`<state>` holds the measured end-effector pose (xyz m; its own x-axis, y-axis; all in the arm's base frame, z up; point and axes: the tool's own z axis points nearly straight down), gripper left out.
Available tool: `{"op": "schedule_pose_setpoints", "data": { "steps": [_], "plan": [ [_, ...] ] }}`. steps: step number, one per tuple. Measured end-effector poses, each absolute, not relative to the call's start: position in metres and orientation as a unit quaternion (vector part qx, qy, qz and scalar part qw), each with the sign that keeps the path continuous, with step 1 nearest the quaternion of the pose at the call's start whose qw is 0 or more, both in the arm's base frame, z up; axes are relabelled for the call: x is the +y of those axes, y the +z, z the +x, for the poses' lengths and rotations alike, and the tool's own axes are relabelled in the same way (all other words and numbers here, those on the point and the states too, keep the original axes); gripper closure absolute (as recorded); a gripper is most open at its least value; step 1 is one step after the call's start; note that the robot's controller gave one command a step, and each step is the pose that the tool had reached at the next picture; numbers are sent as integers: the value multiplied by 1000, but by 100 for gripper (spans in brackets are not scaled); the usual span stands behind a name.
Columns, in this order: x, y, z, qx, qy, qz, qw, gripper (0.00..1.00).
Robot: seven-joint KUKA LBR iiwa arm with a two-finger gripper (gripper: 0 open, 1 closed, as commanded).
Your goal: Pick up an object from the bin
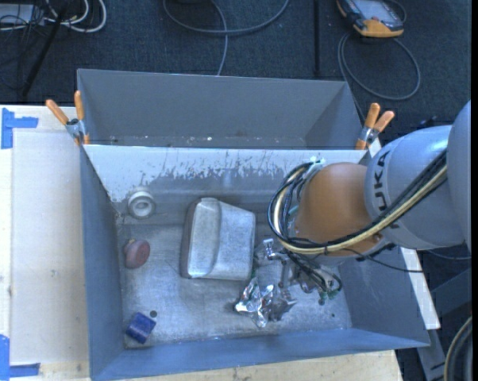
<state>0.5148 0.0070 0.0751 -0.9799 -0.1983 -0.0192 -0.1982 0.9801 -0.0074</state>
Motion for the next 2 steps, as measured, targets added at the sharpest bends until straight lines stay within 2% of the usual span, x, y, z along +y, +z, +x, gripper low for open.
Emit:
{"op": "schedule_pose_setpoints", "data": {
  "steps": [1, 2],
  "plan": [
    [10, 78, 519, 995, -1, -102, 18, 100],
    [41, 227, 539, 1000, 1, -22, 4, 100]
  ]
}}
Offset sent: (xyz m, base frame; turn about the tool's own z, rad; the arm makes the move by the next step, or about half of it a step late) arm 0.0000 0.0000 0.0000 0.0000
